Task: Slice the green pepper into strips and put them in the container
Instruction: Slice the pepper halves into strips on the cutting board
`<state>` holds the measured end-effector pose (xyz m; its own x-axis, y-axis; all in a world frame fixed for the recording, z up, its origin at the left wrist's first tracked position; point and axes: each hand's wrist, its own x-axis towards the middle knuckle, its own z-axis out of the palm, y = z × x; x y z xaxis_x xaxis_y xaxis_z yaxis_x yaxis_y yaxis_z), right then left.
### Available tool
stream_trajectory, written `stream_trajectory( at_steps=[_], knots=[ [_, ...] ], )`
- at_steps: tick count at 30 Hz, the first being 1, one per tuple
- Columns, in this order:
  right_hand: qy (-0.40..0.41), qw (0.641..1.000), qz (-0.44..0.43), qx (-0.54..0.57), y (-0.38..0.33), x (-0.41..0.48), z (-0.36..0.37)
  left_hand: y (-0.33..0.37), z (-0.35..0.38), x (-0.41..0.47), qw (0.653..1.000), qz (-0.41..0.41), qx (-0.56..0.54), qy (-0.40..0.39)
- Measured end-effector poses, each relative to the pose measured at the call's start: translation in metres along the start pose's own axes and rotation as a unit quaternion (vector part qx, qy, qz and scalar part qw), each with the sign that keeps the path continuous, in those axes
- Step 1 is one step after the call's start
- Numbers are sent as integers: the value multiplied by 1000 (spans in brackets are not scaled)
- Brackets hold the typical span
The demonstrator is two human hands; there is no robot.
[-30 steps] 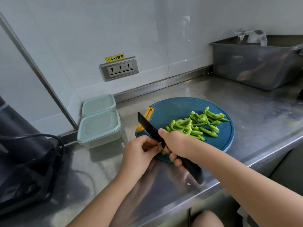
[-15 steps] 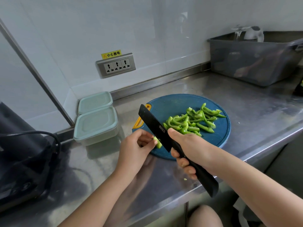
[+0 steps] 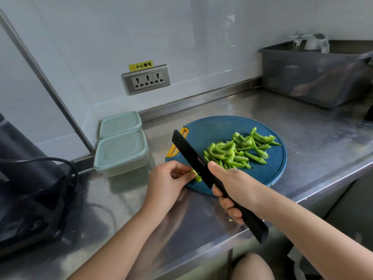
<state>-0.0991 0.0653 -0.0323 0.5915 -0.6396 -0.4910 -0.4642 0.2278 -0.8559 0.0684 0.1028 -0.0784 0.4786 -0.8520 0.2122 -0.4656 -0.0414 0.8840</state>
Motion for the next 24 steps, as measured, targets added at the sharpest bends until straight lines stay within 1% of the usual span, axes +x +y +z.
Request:
stream_trajectory(
  at_steps=[5, 8, 18, 24],
  knots=[
    [8, 1000, 1, -11, -1, 1, 2, 1, 0, -1, 1000, -4, -11, -3],
    [6, 1000, 4, -15, -3, 2, 2, 2, -2, 0, 1000, -1, 2, 5],
    [9, 999, 32, -35, -10, 5, 6, 1, -4, 2, 1000, -17, -1, -1],
    [-24, 996, 86, 11, -15, 11, 3, 2, -5, 4, 999, -40, -11, -10]
  ],
)
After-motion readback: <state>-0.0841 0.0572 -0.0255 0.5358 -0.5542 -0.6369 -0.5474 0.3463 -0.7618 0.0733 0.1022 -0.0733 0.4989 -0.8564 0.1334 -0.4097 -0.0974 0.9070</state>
